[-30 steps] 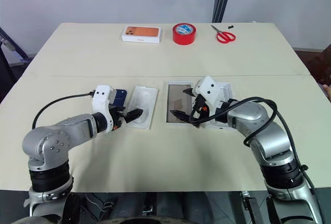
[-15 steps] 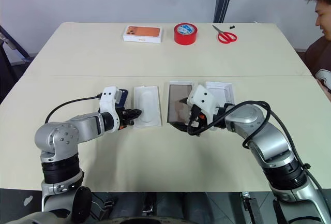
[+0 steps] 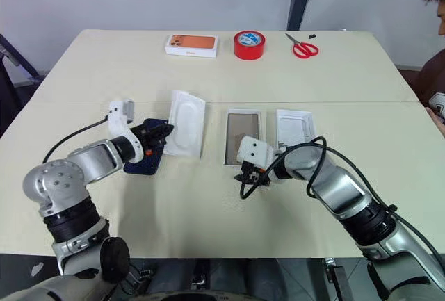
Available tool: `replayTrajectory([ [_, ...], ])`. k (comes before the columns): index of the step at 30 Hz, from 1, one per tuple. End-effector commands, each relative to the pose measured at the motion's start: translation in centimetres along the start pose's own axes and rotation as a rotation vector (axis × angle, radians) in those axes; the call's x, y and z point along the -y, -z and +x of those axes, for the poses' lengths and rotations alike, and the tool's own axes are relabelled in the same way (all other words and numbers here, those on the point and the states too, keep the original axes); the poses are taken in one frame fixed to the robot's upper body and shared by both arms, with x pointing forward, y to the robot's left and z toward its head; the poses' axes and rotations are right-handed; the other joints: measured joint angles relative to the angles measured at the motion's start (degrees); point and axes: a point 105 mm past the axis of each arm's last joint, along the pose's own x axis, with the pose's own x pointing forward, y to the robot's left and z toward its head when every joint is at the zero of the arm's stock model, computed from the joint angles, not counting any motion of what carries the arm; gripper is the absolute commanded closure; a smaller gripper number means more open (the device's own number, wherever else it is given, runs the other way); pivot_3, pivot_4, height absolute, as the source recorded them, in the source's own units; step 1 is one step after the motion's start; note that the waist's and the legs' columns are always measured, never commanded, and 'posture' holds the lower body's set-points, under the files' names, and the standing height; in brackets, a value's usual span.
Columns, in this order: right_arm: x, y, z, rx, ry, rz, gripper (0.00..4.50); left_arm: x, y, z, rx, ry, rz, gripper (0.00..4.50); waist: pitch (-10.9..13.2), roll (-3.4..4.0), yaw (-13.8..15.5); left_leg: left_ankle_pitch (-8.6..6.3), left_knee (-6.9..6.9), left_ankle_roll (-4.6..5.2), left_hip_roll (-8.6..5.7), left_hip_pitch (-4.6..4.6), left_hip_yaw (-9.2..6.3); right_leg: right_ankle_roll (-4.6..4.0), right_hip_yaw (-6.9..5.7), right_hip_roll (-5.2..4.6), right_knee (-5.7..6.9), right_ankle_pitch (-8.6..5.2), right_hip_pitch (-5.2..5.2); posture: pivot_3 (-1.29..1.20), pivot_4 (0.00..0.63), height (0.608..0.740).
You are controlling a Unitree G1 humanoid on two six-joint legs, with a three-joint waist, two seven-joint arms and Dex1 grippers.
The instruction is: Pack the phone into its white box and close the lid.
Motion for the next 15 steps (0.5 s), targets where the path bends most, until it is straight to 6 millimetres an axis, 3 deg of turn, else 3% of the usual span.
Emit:
replayTrajectory([
  [1,-0.6,-1.8,0.2,0.036,-0.028,-0.096,3.94,0.7,-1.5,-0.8,0.06,0.032,0.002,4.5,0.0,-0.01,-0.03,0.0,0.0,0.0,0.0,0.0,0.0,0.0,0.0,0.0,0.0,0.0,0.0,0.0,0.15,0.719],
  [2,-0.9,-2.1,0.5,0.038,-0.038,-0.111,4.36,0.6,-1.7,-0.9,0.065,0.033,-0.005,4.5,0.01,-0.01,-0.05,0.0,0.0,0.0,0.0,0.01,0.0,0.0,0.0,0.0,0.0,0.0,0.0,0.0,0.15,0.719],
  [3,-1.1,-2.3,0.7,0.04,-0.045,-0.124,4.44,0.6,-1.7,-1.0,0.067,0.034,-0.012,4.5,0.01,-0.02,-0.06,0.0,0.0,-0.01,0.0,0.01,0.0,0.0,0.0,0.01,0.01,0.0,0.0,0.0,0.15,0.719],
  [7,-1.8,-3.6,2.0,0.068,-0.062,-0.157,4.44,1.2,-1.8,-1.1,0.065,0.078,-0.057,4.5,0.02,-0.03,-0.14,0.01,0.0,-0.03,0.0,0.01,-0.02,0.0,-0.02,0.02,0.01,0.0,0.0,0.0,0.15,0.719],
  [14,-1.3,-5.1,3.6,0.103,-0.05,-0.225,4.44,2.5,-1.2,-0.8,0.053,0.162,-0.106,4.5,0.03,-0.05,-0.21,0.04,0.0,-0.09,0.0,0.01,-0.02,0.01,-0.03,0.03,0.05,0.01,-0.02,0.0,0.15,0.719],
  [15,-1.4,-5.2,3.5,0.106,-0.06,-0.216,4.19,2.6,-1.1,-0.7,0.048,0.165,-0.11,4.5,0.03,-0.05,-0.14,0.04,0.0,-0.09,0.0,0.01,-0.03,0.01,-0.03,0.03,0.05,0.01,-0.02,0.0,0.15,0.719],
])
